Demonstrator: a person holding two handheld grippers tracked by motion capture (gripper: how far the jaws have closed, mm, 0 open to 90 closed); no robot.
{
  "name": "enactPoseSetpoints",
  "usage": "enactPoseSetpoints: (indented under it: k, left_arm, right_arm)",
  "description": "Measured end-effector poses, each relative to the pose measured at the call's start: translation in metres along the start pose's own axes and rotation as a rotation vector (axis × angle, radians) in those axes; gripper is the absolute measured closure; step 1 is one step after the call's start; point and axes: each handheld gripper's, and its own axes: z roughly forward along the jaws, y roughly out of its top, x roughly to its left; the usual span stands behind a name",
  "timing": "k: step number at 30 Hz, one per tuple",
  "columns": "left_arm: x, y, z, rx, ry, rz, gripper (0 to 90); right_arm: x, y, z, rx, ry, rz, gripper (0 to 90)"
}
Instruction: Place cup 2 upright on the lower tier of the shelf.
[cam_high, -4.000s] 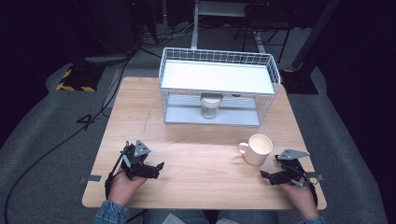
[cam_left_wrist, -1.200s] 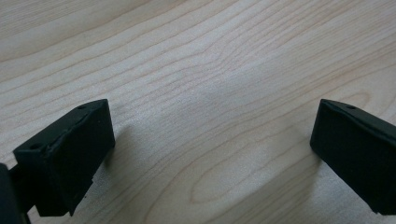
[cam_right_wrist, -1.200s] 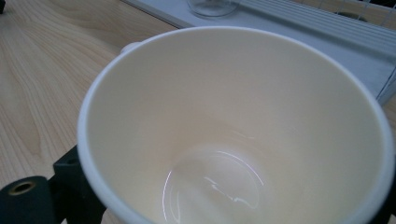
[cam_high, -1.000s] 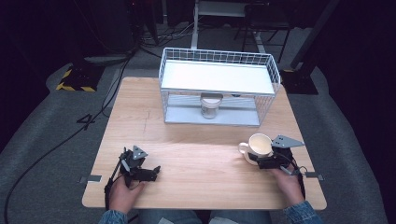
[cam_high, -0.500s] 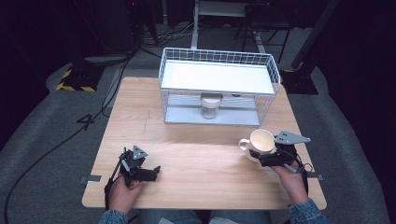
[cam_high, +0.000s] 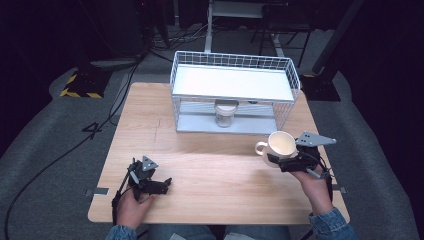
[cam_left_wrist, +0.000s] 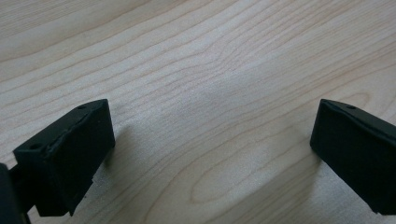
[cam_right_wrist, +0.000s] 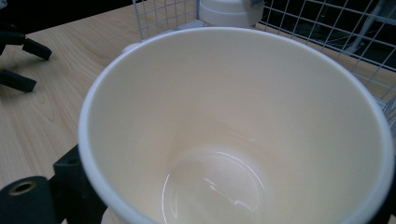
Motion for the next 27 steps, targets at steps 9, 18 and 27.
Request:
enactPoseSetpoints:
  k: [9, 18, 27]
  left_arm:
    - [0.000, 0.000, 0.000, 0.000, 0.000, 0.000, 0.2]
    - [0.000, 0.000, 0.000, -0.001, 0.000, 0.000, 0.2]
    - [0.000, 0.000, 0.000, 0.001, 0.000, 0.001, 0.2]
  right_arm:
    - [-0.003, 0.025, -0.004, -0.012, 0.002, 0.013, 9.1]
    - [-0.005, 0.058, -0.008, -0.032, 0.002, -0.004, 9.1]
    - [-0.007, 0.084, -0.008, -0.045, 0.010, 0.001, 9.1]
